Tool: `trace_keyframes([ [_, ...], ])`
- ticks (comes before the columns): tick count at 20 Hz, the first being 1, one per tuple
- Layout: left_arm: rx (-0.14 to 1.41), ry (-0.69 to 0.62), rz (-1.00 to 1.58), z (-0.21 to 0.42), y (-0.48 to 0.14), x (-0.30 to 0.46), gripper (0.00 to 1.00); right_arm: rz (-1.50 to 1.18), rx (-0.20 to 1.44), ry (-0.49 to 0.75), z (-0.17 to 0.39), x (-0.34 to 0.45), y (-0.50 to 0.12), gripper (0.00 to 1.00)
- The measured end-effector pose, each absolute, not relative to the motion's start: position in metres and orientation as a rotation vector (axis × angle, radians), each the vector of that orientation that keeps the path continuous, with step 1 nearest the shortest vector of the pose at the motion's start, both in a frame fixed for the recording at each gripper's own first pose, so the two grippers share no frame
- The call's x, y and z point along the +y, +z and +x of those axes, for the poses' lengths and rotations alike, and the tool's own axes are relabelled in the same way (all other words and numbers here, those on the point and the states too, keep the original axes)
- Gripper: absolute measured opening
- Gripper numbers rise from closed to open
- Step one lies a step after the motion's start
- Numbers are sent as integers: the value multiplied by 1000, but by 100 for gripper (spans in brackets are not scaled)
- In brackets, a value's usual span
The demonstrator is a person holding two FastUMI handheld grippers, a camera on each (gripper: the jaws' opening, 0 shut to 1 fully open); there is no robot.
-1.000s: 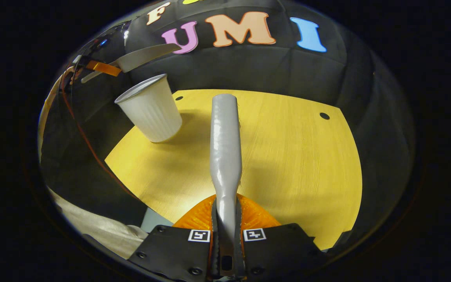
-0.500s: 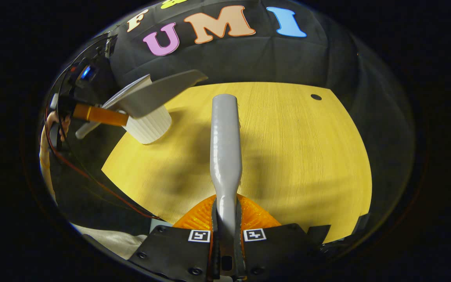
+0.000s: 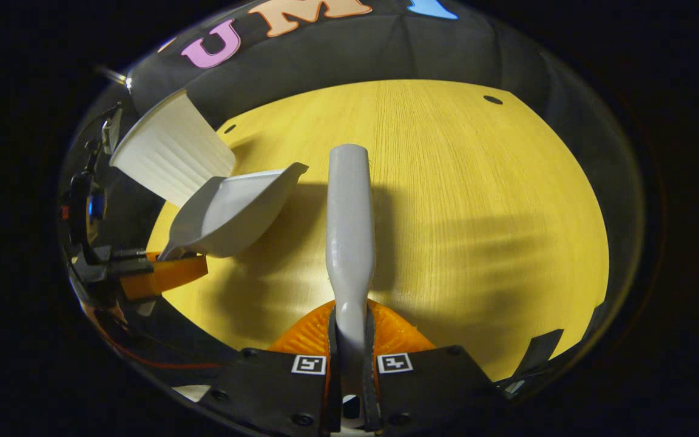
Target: Pick up the small broom and dustpan from the desktop, sweep the trash into the dustpan with the broom, and then empty the trash into the garbage bin.
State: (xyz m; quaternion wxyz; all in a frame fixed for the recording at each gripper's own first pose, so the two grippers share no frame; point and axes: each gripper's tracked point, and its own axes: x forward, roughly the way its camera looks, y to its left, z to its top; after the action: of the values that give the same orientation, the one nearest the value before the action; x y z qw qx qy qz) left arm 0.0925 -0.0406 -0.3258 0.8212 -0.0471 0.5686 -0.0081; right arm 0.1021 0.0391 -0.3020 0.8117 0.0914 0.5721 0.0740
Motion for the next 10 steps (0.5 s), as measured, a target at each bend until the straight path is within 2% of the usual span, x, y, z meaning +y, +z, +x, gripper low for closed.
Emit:
trace_keyframes([
  [2, 1213, 12, -82, 92, -327, -40, 26, 210, 1234, 142, 108, 46, -308, 14],
  [3, 1210, 17, -58, 94, -326, -38, 26, 216, 1238, 133, 110, 47, -310, 17],
  [8, 1210, 40, -34, 89, -331, -39, 28, 272, 1244, 108, 116, 42, -307, 17],
  [10, 1235, 10, -72, 84, -332, -46, 29, 286, 1249, 115, 117, 41, -308, 22],
])
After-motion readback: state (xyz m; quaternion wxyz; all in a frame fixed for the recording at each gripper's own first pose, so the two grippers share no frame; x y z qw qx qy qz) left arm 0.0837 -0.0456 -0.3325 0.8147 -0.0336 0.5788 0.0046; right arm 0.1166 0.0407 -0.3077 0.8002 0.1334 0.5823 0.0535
